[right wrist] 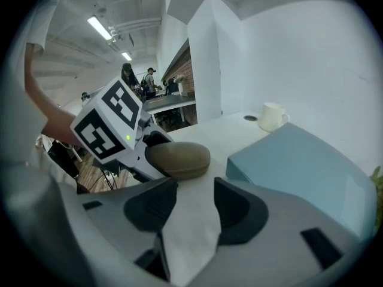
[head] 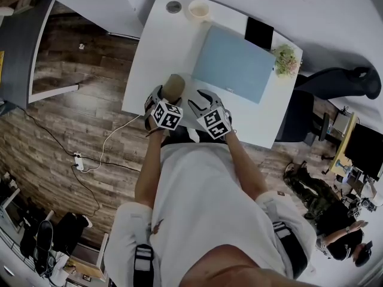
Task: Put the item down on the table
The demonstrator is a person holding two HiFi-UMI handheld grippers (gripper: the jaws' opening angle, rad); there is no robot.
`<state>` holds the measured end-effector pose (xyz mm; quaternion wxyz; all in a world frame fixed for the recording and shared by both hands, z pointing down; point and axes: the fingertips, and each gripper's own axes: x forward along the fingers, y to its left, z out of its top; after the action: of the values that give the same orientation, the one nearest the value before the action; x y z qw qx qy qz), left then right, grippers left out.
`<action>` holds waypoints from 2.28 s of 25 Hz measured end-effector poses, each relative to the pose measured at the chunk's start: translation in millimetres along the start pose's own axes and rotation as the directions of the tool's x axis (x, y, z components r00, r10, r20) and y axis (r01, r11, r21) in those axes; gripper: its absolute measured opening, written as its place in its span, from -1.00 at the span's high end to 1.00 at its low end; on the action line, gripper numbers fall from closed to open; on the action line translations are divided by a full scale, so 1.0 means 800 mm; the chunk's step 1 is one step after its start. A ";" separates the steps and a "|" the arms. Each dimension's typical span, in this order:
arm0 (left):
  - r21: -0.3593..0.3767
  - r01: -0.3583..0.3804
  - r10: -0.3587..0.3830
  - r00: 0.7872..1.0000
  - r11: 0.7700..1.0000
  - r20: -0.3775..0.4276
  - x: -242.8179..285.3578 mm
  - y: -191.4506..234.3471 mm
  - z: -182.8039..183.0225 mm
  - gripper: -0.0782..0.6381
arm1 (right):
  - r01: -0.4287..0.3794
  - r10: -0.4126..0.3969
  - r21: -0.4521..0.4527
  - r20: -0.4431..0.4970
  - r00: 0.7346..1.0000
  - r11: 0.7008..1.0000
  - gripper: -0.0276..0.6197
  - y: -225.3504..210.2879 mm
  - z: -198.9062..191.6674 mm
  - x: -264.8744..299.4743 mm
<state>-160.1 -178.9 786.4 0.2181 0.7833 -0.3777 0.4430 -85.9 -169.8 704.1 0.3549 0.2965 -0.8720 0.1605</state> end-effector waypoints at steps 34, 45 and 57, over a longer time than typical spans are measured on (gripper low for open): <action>-0.058 0.014 -0.003 0.985 0.998 0.172 -0.048 0.003 0.022 -0.41 | 0.037 -0.039 0.033 0.060 0.997 0.999 0.32 0.031 0.010 -0.015; -0.081 0.006 0.033 0.885 0.997 0.465 -0.147 0.023 0.076 -0.28 | 0.181 -0.194 0.080 0.193 0.962 0.980 0.23 0.022 0.059 -0.065; -0.079 -0.164 0.173 0.714 0.983 0.678 -0.280 0.021 0.152 -0.21 | 0.252 -0.253 0.059 0.427 0.868 0.966 0.13 0.015 0.147 -0.161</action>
<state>-181.3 -182.1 532.0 0.0280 0.8519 -0.5039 0.1401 -81.7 -166.4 529.3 0.1713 0.4361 -0.8824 0.0439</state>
